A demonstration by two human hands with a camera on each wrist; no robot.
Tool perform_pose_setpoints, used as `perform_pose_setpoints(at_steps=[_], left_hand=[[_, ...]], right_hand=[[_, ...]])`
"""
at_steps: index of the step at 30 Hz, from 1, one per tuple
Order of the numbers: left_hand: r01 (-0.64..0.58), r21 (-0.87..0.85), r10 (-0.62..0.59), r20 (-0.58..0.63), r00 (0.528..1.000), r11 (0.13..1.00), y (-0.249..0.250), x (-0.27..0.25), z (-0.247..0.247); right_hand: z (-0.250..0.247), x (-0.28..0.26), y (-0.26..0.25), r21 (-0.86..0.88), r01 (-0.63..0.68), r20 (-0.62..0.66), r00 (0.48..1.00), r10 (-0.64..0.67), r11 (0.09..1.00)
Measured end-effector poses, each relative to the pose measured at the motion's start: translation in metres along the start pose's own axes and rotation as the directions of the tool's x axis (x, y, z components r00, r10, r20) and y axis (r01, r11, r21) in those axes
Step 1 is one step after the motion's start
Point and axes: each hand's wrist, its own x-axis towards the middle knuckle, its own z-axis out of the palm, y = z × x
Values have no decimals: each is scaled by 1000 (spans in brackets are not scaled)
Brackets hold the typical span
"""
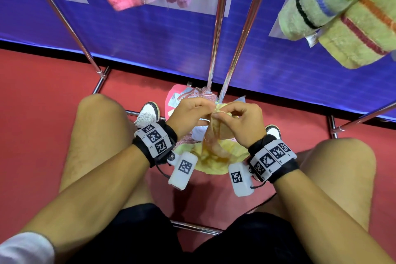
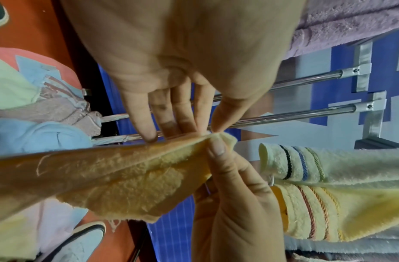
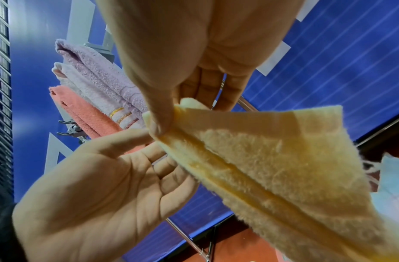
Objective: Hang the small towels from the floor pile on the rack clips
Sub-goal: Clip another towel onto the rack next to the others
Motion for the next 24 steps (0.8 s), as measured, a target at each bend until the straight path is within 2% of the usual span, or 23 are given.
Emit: perform_pose_setpoints(at_steps=[6,12,21,24], left_hand=[[73,-85,-69,50,996,994,-5,2,0],[-54,-67,58,50,997,996,-4,4,0],[-223,100,213,101,972,970,-11,6,1],[-305,220,285,120,951,927,-12,6,2]], right_hand=[[1,-2,5,-5,28,85,996,-27,1000],[-1,-1,6,-45,90,37,995,-89,995],[-2,3,13,-111,107,39,994,-104,988],[-2,4,15,-116,101,36,995,-97,988]])
